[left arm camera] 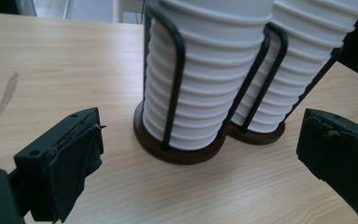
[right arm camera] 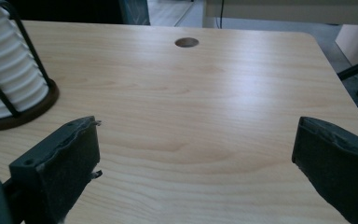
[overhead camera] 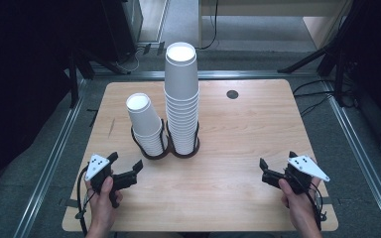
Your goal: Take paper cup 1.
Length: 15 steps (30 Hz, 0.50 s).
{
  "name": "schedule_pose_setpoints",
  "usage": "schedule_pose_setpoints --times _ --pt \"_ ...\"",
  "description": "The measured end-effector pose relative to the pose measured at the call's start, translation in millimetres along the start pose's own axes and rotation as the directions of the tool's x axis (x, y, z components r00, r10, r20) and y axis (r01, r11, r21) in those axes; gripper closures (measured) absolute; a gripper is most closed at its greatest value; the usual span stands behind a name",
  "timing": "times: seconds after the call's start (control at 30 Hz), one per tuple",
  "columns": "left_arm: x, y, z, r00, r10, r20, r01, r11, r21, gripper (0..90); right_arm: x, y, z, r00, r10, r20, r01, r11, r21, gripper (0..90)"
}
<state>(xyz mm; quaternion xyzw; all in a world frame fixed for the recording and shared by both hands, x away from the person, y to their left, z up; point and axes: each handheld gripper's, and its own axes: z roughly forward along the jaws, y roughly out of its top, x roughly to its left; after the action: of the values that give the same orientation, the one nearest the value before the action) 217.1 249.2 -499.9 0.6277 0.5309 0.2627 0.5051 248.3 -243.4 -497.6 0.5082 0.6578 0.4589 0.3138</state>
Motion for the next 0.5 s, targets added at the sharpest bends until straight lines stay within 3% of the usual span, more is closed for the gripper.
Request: schedule_pose_setpoints --times 0.1,0.17,0.33,0.5 --pt "-11.3 8.7 3.7 0.9993 0.0 0.038 0.0 0.9999 -0.01 0.5 10.7 13.0 3.0 0.9997 -0.008 -0.024 0.008 0.9999 -0.008 0.9" --pt "-19.9 14.4 5.8 0.9992 0.02 0.034 -0.019 0.9996 -0.019 0.5 16.7 22.1 4.6 0.9992 0.01 -0.039 -0.01 0.9998 -0.016 0.9" --pt "-38.7 27.1 9.3 0.996 0.048 0.076 -0.044 0.998 -0.045 0.5 28.9 44.7 8.8 0.9954 0.037 -0.089 -0.04 0.9986 -0.035 1.0" --pt "-56.1 39.5 16.1 0.9938 0.06 0.093 -0.055 0.9967 -0.059 0.5 44.4 66.2 11.9 0.9954 0.024 -0.093 -0.03 0.9978 -0.059 2.6"
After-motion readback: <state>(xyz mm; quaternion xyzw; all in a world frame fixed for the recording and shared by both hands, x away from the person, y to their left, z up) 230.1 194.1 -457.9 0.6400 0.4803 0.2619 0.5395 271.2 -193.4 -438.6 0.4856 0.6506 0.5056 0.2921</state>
